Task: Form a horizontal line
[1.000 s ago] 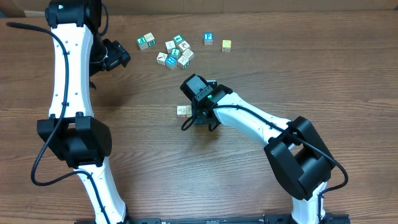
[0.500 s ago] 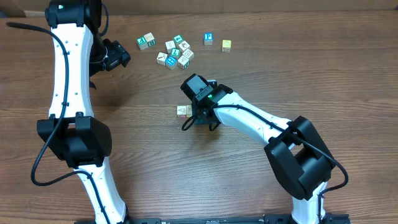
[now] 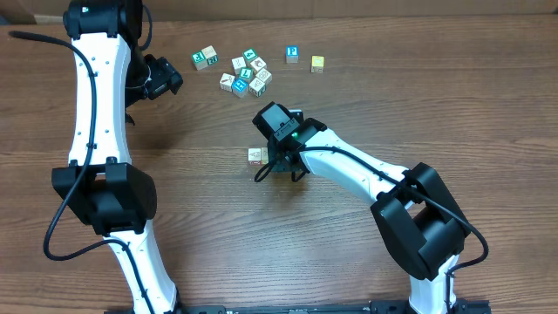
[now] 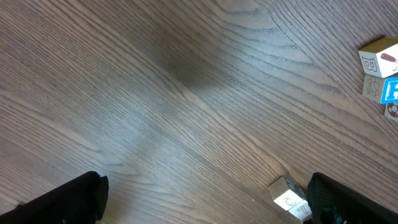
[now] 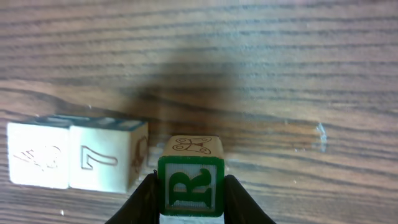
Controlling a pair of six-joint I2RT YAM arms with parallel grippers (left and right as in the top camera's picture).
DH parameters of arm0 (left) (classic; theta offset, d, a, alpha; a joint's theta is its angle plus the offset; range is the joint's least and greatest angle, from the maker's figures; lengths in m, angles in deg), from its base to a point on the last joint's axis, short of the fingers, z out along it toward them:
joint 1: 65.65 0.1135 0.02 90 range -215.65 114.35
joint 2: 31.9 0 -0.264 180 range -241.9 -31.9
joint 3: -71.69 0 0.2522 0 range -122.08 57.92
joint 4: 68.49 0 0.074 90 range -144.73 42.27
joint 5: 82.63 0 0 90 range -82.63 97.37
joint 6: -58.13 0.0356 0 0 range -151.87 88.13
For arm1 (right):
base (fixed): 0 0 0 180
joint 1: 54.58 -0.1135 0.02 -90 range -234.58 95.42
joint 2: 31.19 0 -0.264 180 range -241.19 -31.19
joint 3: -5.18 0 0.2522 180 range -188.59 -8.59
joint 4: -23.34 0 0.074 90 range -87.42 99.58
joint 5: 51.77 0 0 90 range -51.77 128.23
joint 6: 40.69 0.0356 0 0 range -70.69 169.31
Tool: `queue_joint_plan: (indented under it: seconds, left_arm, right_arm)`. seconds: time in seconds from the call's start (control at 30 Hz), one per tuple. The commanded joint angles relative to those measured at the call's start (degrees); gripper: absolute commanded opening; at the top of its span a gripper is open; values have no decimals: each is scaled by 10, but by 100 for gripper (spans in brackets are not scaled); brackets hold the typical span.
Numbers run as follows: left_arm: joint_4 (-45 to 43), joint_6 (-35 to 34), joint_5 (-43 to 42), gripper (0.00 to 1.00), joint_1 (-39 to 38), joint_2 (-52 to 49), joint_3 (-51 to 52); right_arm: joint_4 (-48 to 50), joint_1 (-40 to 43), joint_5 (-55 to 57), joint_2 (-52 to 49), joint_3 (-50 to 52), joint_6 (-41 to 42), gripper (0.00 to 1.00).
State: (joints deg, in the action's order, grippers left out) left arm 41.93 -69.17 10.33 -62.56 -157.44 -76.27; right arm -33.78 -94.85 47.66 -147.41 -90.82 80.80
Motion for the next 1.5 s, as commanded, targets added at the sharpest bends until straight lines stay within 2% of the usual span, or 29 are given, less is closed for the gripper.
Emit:
queue_joint_plan:
  seconds: [0.0,0.3,0.6,1.07,1.13,1.2,1.33,1.47]
  left_arm:
    - [1,5,0,100,-2,-4,0]
    - [1,5,0,99,-2,-4,0]
    - [1,5,0,100,-2,-4,0]
    - [1,5,0,100,-2,-4,0]
    - [1,5,0,99,-2,-4,0]
    - [1,5,0,100,-2,-4,0]
    - [1,5,0,100,-2,-4,0]
    - [1,5,0,100,-2,-4,0]
  right_arm:
    - [12,4,10,1,-10,2,25]
    - [13,4,10,1,-10,2,27]
    - [13,4,10,2,-10,2,41]
    - [5,38,30,8,-63,2,42]
    - [0,49,30,9,-63,2,39]
    - [-27,68,24,9,-63,2,29]
    - [-73,90,-12,9,-61,2,4]
    - [-82,94,-55,8,-36,2,4]
